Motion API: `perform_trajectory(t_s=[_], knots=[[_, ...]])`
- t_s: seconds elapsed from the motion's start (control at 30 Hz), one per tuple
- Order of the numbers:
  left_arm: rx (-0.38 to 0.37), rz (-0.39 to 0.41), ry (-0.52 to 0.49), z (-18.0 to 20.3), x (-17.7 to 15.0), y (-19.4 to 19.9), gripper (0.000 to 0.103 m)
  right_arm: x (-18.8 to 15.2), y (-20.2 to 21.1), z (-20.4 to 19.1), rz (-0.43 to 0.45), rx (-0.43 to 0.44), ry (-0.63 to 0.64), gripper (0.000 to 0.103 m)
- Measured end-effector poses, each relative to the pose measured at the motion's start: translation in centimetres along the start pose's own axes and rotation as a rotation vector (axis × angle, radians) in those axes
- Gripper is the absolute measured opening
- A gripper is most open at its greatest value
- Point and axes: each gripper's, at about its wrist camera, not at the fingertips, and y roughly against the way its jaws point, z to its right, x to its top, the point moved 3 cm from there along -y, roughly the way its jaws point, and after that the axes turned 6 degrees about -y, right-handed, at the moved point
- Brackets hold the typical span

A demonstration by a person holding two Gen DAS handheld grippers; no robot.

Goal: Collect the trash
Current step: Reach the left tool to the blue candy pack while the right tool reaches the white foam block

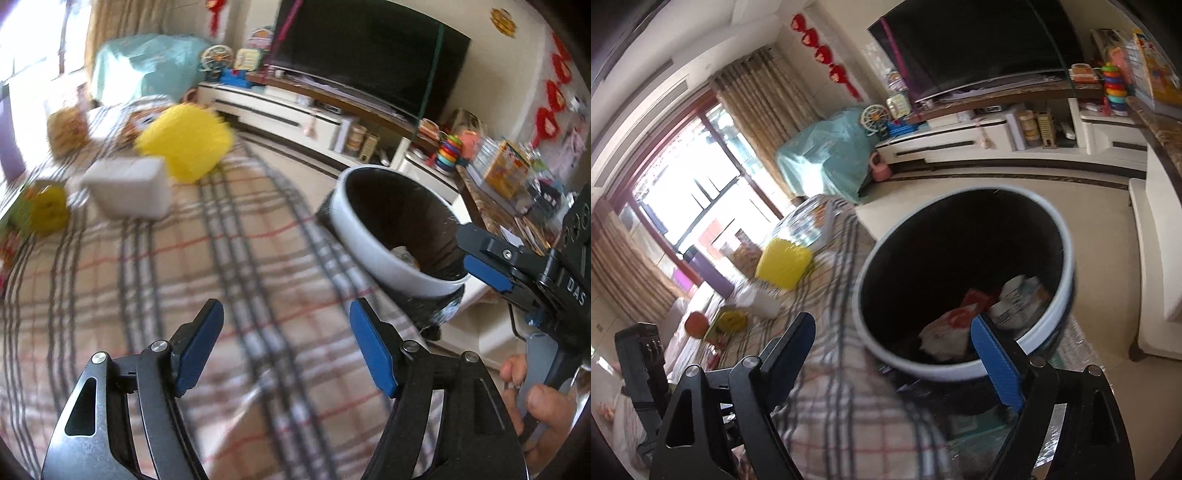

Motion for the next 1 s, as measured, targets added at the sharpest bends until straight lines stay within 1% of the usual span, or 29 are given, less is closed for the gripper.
perform_trajectory(t_s=[0.1, 0.47, 0.8, 1.0], knots=[[0.02, 0.001, 0.042, -1.6, -1.2, 0.7, 0.072, -1.0, -0.5, -1.2, -0.021, 0.02, 0.014, 0.088], [0.118, 0.013, 0.116, -7.5, -4.5, 3.8, 0.072, -4.7, -2.4, -5.8, -0.093, 0.09, 0.081, 0.088], [0.201, 0.018, 0.206, -12.0, -7.3, 6.4, 0.072, -7.1, -4.3, -10.2, -0.148, 0.142, 0.15, 0.088], [0.255, 0.029, 0.262, -15.1, -8.9, 8.1, 0.072, -8.5, -5.5, -13.1, -0.178, 0.18, 0.216, 0.088]])
